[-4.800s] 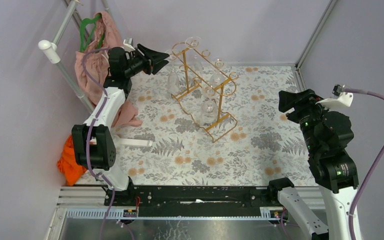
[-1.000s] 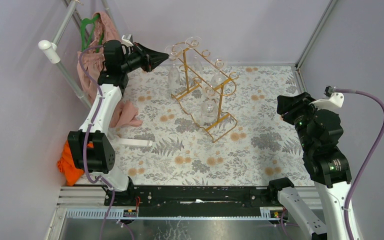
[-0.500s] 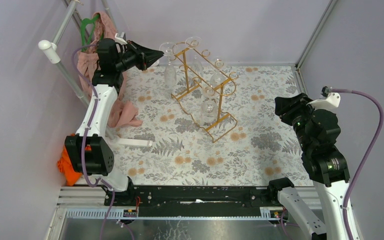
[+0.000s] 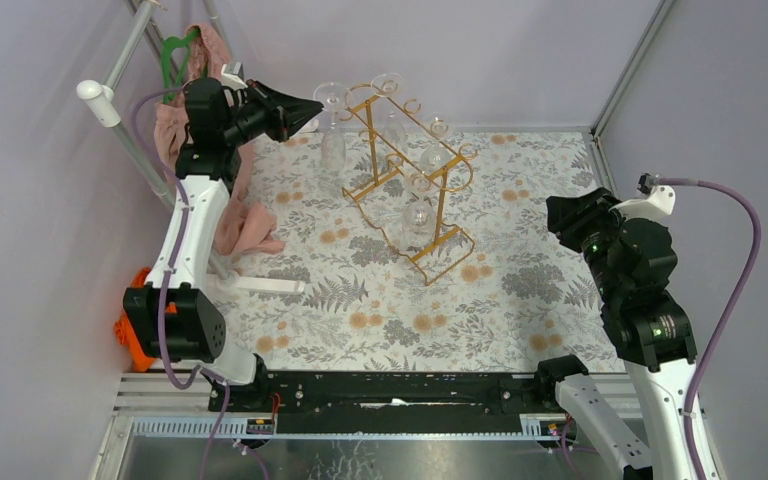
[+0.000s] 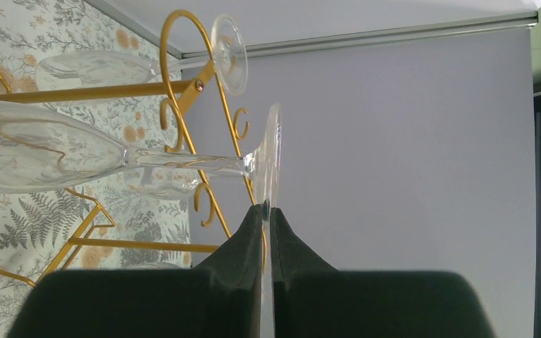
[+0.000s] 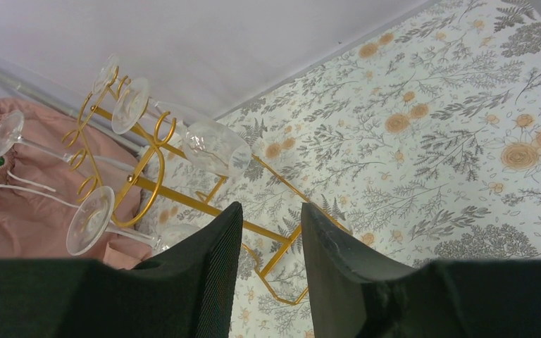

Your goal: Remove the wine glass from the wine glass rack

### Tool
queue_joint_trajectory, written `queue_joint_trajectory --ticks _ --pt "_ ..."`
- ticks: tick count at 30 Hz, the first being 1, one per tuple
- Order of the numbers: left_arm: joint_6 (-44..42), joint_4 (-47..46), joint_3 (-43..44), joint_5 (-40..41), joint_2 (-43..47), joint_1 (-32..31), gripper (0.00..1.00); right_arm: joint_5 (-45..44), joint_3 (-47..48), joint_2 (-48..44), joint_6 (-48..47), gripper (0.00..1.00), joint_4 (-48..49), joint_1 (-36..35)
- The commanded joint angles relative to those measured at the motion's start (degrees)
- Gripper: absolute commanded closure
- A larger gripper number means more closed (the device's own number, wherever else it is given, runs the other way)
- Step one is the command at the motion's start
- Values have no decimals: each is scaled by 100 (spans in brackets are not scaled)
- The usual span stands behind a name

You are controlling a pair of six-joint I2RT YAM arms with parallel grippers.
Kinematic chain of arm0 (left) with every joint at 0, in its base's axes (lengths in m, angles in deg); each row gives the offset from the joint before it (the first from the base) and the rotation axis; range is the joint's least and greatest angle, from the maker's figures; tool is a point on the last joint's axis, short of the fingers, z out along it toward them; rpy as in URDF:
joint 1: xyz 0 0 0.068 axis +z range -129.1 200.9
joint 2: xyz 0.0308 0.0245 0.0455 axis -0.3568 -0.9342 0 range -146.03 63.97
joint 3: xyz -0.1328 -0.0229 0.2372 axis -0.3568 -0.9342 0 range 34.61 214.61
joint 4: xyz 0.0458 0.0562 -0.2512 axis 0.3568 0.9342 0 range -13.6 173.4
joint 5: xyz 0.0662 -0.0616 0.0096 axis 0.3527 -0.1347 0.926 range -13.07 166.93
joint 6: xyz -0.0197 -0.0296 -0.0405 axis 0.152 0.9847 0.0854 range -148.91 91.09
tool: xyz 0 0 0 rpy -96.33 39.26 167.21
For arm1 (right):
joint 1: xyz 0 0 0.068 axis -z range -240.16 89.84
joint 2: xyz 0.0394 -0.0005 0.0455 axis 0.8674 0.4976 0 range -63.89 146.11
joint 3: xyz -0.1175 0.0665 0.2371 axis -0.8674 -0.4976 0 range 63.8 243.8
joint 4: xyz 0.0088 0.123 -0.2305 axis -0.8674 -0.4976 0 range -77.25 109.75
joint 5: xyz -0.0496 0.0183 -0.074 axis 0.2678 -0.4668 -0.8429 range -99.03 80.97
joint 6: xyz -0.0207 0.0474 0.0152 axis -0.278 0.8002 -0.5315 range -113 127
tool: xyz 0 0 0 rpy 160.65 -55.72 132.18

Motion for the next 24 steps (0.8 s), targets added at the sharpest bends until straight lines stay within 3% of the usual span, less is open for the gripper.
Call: queue_joint_trajectory --ticks 1,11,24 --pt "-130 -29 -210 -2 423 37 100 162 -75 21 88 57 272 17" --pt "-473 627 -454 326 1639 33 100 858 -157 193 337 58 536 17" --pt "-436 1178 236 206 2382 22 100 2227 -258 199 977 58 1216 17"
